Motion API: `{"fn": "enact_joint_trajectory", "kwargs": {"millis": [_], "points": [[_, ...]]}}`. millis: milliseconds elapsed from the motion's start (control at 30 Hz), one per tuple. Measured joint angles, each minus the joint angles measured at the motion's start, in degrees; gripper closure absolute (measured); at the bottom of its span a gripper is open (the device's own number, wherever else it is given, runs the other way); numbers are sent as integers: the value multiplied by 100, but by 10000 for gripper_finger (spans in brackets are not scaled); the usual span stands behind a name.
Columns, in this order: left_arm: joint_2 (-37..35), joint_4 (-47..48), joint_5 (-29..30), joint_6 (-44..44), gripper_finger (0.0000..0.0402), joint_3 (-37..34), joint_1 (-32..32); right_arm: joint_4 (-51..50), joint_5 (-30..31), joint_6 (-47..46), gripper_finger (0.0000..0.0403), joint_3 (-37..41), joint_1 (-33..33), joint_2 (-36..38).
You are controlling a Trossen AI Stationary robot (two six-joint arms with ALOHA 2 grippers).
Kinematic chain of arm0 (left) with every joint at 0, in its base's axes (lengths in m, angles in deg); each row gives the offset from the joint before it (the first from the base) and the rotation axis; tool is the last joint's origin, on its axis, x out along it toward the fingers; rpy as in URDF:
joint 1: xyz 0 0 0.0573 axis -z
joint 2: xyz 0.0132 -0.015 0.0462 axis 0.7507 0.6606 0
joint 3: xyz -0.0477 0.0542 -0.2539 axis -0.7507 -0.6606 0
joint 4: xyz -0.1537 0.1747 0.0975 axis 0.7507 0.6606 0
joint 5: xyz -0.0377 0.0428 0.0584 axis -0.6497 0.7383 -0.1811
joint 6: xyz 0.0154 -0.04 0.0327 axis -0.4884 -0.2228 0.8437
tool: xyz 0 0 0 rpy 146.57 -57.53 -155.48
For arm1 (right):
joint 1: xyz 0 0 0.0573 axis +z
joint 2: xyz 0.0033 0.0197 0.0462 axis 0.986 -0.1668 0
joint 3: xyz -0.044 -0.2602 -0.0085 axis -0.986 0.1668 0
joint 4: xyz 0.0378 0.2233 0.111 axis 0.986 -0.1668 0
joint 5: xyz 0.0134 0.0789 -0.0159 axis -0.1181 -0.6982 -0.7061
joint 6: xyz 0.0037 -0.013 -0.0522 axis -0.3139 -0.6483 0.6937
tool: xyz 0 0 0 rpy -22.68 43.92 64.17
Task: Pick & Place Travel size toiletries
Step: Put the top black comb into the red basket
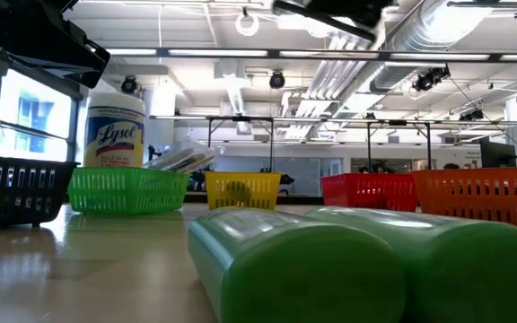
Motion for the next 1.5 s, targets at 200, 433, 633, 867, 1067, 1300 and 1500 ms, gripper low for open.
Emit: {"fn": "enact_joint_trajectory", "kwargs": {"millis": [200,433,633,867,1067,1300,1500], "points": [[0,-3,0,0,402,0,1,243,308,-540,400,956,11,757],[0,-30,0,52,402,0,1,850,713,-909,400,1944,157,1132],[0,-230,2,63,402,0,0,1241,1172,-1146,400,2520,-18,1410],[1,-329,2,212,402,0,1,1037,1045,-1463,400,2514,-868,1433],[0,-327,2,212,402,0,1,458,647,-2344,400,2516,-1594,1432],[0,-327,2,215,402,0,2,-20,-14,-2638,400,2441,-2047,1207],[1,-332,2,214,402,0,1,-772,-38,-2481,400,1878,-2070,1033]]}}
